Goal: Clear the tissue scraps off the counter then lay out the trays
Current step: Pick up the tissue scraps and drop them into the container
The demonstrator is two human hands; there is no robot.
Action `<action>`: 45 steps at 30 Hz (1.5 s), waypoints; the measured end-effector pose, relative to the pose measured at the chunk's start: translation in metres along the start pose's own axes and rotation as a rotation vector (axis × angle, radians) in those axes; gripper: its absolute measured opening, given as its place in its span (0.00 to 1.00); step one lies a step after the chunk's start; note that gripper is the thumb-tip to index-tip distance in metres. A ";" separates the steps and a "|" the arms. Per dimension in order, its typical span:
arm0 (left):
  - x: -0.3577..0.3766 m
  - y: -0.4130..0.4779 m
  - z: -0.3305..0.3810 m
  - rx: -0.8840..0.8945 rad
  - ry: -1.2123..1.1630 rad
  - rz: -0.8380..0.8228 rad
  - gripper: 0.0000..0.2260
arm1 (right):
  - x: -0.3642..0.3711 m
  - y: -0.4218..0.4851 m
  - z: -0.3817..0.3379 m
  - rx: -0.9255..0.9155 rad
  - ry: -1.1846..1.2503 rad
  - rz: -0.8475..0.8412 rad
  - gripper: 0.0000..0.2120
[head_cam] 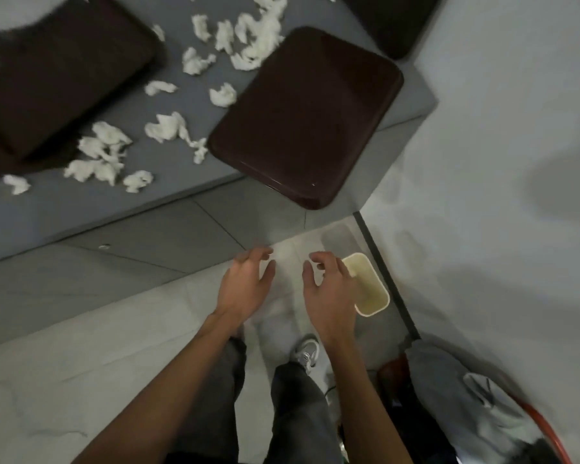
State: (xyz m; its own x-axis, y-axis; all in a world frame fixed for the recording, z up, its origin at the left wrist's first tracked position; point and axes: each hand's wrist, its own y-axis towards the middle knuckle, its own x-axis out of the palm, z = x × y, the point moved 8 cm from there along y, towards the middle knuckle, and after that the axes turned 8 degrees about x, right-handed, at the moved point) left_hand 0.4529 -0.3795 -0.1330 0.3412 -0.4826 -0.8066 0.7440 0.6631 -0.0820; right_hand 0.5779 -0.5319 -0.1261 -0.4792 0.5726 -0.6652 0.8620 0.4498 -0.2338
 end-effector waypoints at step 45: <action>-0.345 0.056 -0.362 -0.036 0.155 0.139 0.08 | 0.236 -0.010 -0.375 -0.269 -0.241 -0.133 0.06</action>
State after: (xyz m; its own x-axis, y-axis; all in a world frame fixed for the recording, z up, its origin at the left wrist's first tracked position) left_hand 0.1689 0.0317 -0.0709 0.3444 -0.2927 -0.8920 0.6737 0.7388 0.0178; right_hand 0.3938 -0.1441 -0.0151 -0.5035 0.3338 -0.7969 0.7056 0.6912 -0.1562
